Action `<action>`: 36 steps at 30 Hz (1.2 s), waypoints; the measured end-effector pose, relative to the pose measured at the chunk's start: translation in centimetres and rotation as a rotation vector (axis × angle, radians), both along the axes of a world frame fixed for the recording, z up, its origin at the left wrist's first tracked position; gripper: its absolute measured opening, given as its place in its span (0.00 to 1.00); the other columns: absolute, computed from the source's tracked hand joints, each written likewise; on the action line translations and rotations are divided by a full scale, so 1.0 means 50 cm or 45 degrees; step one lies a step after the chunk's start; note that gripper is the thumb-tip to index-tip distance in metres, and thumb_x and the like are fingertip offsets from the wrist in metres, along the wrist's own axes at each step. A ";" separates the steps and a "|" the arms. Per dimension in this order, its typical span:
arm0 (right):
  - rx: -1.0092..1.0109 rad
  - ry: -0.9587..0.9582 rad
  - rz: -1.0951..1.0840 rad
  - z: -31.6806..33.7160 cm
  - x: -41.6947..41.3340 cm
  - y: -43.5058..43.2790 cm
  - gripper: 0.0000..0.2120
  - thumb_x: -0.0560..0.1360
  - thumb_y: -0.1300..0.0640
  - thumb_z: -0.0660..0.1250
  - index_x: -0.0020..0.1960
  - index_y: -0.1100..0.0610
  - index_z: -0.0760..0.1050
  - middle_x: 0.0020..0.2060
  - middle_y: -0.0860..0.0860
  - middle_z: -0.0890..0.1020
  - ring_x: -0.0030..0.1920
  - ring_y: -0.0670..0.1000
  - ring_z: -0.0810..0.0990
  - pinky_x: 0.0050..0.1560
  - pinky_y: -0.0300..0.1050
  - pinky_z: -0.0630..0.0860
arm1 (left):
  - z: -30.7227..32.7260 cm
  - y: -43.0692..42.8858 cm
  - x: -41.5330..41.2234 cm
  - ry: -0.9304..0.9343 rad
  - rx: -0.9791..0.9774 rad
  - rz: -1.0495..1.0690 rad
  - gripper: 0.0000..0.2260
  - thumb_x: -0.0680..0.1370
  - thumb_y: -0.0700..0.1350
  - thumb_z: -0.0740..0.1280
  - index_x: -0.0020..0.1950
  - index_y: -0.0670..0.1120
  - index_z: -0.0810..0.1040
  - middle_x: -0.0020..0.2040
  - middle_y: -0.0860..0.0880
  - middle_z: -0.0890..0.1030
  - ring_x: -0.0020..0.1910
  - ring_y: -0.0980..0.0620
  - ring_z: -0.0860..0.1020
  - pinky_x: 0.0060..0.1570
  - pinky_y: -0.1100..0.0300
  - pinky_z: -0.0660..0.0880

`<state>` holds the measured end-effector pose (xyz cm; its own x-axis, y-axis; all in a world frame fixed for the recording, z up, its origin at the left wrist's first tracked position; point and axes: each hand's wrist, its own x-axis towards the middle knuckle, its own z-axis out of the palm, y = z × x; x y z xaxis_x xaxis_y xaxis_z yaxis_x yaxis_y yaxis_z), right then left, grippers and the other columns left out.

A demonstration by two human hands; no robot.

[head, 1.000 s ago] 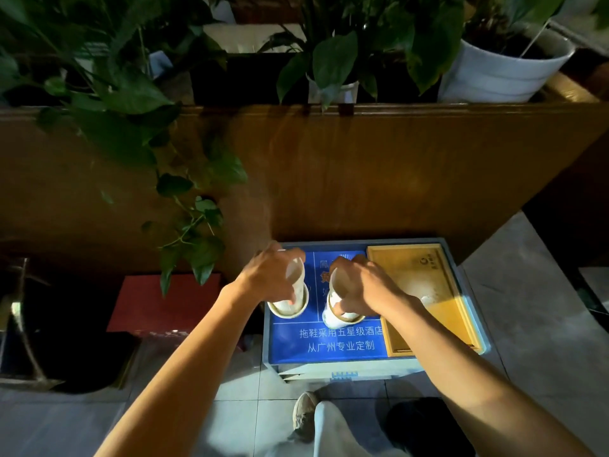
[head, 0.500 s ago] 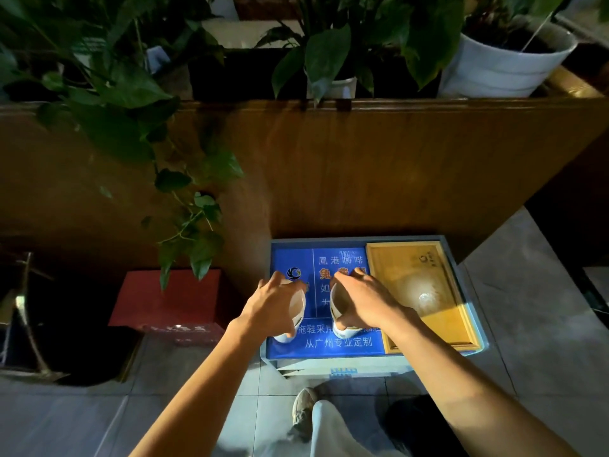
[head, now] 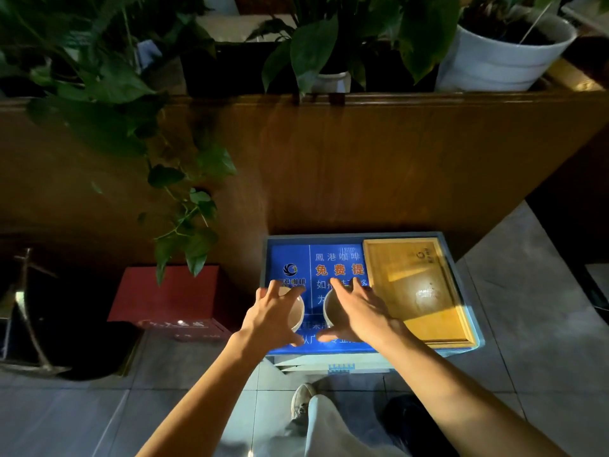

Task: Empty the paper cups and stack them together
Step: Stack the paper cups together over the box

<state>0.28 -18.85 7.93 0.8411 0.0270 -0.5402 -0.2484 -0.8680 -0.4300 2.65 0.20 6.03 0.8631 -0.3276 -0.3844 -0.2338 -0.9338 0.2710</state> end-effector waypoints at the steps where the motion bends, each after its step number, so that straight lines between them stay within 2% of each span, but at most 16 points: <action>1: -0.049 0.014 0.066 0.007 -0.001 -0.002 0.54 0.66 0.49 0.78 0.77 0.45 0.43 0.77 0.60 0.41 0.76 0.66 0.45 0.72 0.65 0.54 | 0.003 -0.002 -0.001 0.001 0.015 -0.009 0.49 0.58 0.58 0.79 0.73 0.64 0.56 0.71 0.48 0.61 0.70 0.40 0.61 0.55 0.42 0.79; 3: -0.048 -0.023 0.118 0.016 -0.001 -0.005 0.56 0.65 0.55 0.79 0.76 0.40 0.41 0.77 0.56 0.38 0.76 0.65 0.40 0.72 0.67 0.48 | 0.009 -0.005 0.000 -0.018 0.042 -0.041 0.52 0.57 0.58 0.79 0.73 0.66 0.52 0.73 0.48 0.58 0.72 0.41 0.58 0.54 0.40 0.79; 4: -0.011 -0.046 0.122 0.019 -0.001 -0.005 0.55 0.66 0.61 0.77 0.75 0.37 0.43 0.77 0.52 0.37 0.76 0.64 0.39 0.73 0.68 0.51 | 0.012 -0.006 -0.001 -0.028 0.057 -0.069 0.53 0.57 0.57 0.80 0.73 0.67 0.50 0.74 0.48 0.56 0.73 0.40 0.57 0.53 0.39 0.79; 7: -0.029 -0.069 0.282 0.021 -0.007 -0.028 0.50 0.69 0.76 0.65 0.74 0.36 0.49 0.77 0.47 0.36 0.77 0.62 0.44 0.67 0.65 0.67 | 0.017 -0.006 -0.002 -0.024 0.100 -0.178 0.55 0.57 0.51 0.82 0.72 0.68 0.49 0.75 0.47 0.53 0.73 0.39 0.56 0.51 0.39 0.80; 10: 0.034 -0.066 0.357 0.015 -0.010 -0.039 0.30 0.79 0.62 0.60 0.74 0.40 0.56 0.78 0.49 0.47 0.74 0.60 0.60 0.65 0.55 0.71 | 0.019 0.002 -0.003 -0.003 0.142 -0.214 0.48 0.61 0.45 0.81 0.73 0.63 0.57 0.75 0.48 0.54 0.73 0.39 0.58 0.52 0.42 0.81; 12: 0.119 -0.143 0.287 0.018 -0.011 -0.032 0.15 0.80 0.50 0.58 0.66 0.43 0.63 0.71 0.55 0.64 0.61 0.56 0.74 0.53 0.47 0.79 | 0.018 0.009 -0.002 -0.002 0.164 -0.210 0.45 0.63 0.44 0.79 0.73 0.60 0.59 0.73 0.47 0.58 0.70 0.40 0.63 0.54 0.44 0.81; 13: 0.134 -0.170 0.251 0.022 -0.010 -0.028 0.08 0.80 0.48 0.59 0.59 0.45 0.65 0.65 0.56 0.70 0.54 0.54 0.77 0.45 0.43 0.79 | 0.018 0.013 -0.002 -0.003 0.166 -0.204 0.43 0.63 0.44 0.79 0.73 0.59 0.60 0.71 0.46 0.61 0.68 0.40 0.66 0.53 0.46 0.81; 15: 0.144 -0.146 0.191 0.025 -0.002 -0.020 0.05 0.80 0.49 0.59 0.53 0.47 0.65 0.61 0.57 0.72 0.50 0.51 0.77 0.38 0.40 0.77 | 0.017 0.020 0.000 -0.019 0.147 -0.185 0.41 0.63 0.45 0.79 0.72 0.58 0.62 0.68 0.47 0.64 0.64 0.41 0.69 0.52 0.47 0.81; 18: 0.201 -0.110 0.145 0.027 0.005 -0.021 0.11 0.80 0.51 0.58 0.63 0.50 0.66 0.70 0.56 0.65 0.56 0.53 0.75 0.36 0.43 0.81 | 0.017 0.023 0.003 -0.046 0.126 -0.170 0.39 0.63 0.46 0.77 0.70 0.58 0.63 0.65 0.47 0.66 0.62 0.41 0.71 0.49 0.48 0.81; 19: 0.205 -0.073 0.153 0.026 0.008 -0.021 0.17 0.80 0.55 0.60 0.68 0.48 0.64 0.74 0.55 0.58 0.62 0.58 0.72 0.39 0.44 0.82 | 0.018 0.022 0.005 -0.048 0.128 -0.173 0.39 0.63 0.46 0.77 0.70 0.58 0.63 0.65 0.47 0.66 0.62 0.41 0.71 0.48 0.49 0.81; 21: 0.098 -0.011 0.197 0.024 0.019 -0.022 0.31 0.77 0.61 0.66 0.75 0.47 0.57 0.78 0.54 0.47 0.71 0.63 0.62 0.56 0.51 0.80 | 0.020 0.022 0.011 -0.034 0.118 -0.166 0.39 0.63 0.48 0.77 0.69 0.58 0.63 0.64 0.47 0.66 0.62 0.41 0.72 0.48 0.49 0.81; 23: -0.055 -0.040 0.293 0.020 0.036 -0.024 0.41 0.70 0.60 0.74 0.76 0.49 0.54 0.78 0.57 0.47 0.74 0.65 0.57 0.65 0.59 0.70 | 0.026 0.023 0.023 -0.023 0.084 -0.143 0.40 0.62 0.49 0.78 0.69 0.59 0.63 0.64 0.47 0.66 0.62 0.41 0.72 0.50 0.47 0.81; 25: -0.176 -0.092 0.337 0.009 0.061 -0.025 0.49 0.63 0.55 0.79 0.75 0.49 0.54 0.76 0.60 0.55 0.72 0.66 0.61 0.67 0.64 0.66 | 0.034 0.025 0.045 -0.041 0.059 -0.121 0.41 0.61 0.50 0.78 0.69 0.60 0.62 0.64 0.47 0.67 0.62 0.41 0.71 0.52 0.46 0.80; 30: -0.145 -0.234 0.201 0.006 0.127 -0.018 0.45 0.58 0.49 0.81 0.69 0.44 0.61 0.65 0.59 0.70 0.63 0.65 0.72 0.58 0.61 0.73 | 0.058 0.023 0.123 -0.093 0.003 -0.025 0.39 0.62 0.49 0.78 0.68 0.61 0.62 0.64 0.46 0.68 0.62 0.40 0.71 0.53 0.45 0.79; 33: -0.118 -0.263 0.127 0.005 0.167 -0.014 0.47 0.60 0.48 0.80 0.73 0.46 0.60 0.70 0.59 0.68 0.70 0.63 0.65 0.68 0.61 0.64 | 0.060 0.023 0.176 -0.128 0.000 -0.008 0.39 0.62 0.50 0.79 0.68 0.60 0.63 0.67 0.45 0.67 0.64 0.39 0.71 0.54 0.44 0.80; 36: -0.138 -0.258 0.003 0.012 0.214 -0.001 0.44 0.59 0.52 0.81 0.70 0.45 0.63 0.66 0.55 0.69 0.66 0.61 0.70 0.64 0.61 0.69 | 0.052 0.022 0.220 -0.155 0.009 -0.012 0.38 0.63 0.51 0.79 0.68 0.57 0.64 0.68 0.44 0.68 0.64 0.39 0.72 0.54 0.45 0.80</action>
<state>11.00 -18.90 8.51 0.9326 -0.0196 -0.3604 -0.1641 -0.9123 -0.3751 13.63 1.30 8.63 0.9006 -0.3332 -0.2790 -0.2730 -0.9333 0.2333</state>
